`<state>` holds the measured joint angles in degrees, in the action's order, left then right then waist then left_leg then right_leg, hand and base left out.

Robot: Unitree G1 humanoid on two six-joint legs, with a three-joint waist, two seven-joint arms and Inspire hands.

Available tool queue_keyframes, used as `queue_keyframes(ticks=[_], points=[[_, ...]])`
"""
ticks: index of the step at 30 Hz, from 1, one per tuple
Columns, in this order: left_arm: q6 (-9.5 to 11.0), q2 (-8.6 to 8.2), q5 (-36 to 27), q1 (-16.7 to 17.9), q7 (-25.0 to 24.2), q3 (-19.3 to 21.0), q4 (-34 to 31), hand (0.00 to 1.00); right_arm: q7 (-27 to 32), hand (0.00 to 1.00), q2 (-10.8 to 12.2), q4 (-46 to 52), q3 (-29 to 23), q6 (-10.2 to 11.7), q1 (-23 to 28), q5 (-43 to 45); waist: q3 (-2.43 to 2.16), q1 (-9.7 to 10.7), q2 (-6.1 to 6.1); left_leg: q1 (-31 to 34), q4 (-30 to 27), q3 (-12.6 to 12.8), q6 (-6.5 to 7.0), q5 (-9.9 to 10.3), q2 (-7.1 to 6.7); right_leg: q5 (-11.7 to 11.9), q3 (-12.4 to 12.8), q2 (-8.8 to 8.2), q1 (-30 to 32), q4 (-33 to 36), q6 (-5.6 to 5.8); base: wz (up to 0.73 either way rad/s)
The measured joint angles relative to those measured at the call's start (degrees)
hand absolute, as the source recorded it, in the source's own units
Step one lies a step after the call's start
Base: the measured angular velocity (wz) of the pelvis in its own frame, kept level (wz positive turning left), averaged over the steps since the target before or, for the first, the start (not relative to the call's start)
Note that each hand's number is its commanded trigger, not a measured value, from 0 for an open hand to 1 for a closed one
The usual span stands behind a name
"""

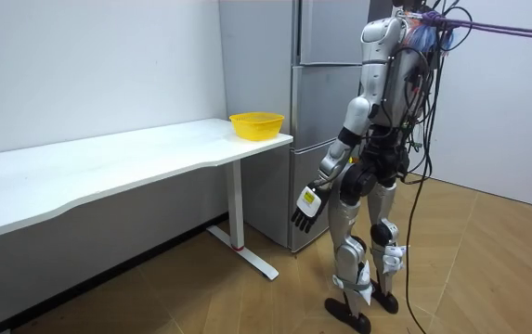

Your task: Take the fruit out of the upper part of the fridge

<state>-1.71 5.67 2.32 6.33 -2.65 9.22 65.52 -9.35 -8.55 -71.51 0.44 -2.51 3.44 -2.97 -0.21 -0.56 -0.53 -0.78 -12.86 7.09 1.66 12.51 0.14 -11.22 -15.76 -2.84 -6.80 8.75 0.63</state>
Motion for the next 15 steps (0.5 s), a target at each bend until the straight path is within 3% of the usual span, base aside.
queue_keyframes(ticks=[4, 10, 15], points=[[-0.7, -0.01, -5.7, 1.4, 1.3, 3.4, 1.1, 0.00, 0.0, 0.00, 0.0, -0.1, -1.3, -0.1, 0.3, 0.0, 0.06, -0.1, 0.26, -0.5, 0.1, 0.0, -0.01, 0.0, -0.01, 0.0, 0.0, -0.02, -0.3, -0.1, 0.01, 0.00], [-2.1, -0.01, -15.0, 3.7, 5.9, 4.1, 1.8, 0.00, 1.0, 0.00, -0.1, 0.0, -1.3, -0.9, 0.5, -1.0, 0.25, -0.7, 0.83, -0.8, -0.5, 0.0, 0.04, 0.2, 0.00, 0.0, 0.1, -0.10, -1.0, -0.1, 0.02, 0.00], [-2.2, -0.31, -24.2, 4.3, 9.0, 6.0, 2.5, 0.00, 1.1, 0.00, -0.1, -0.3, -1.3, -1.3, 0.4, -0.6, 0.21, -1.5, 0.57, -1.0, -0.9, -0.2, 0.09, 0.3, -0.06, -0.3, -0.2, -0.57, -1.2, -0.1, 0.11, 0.03]])
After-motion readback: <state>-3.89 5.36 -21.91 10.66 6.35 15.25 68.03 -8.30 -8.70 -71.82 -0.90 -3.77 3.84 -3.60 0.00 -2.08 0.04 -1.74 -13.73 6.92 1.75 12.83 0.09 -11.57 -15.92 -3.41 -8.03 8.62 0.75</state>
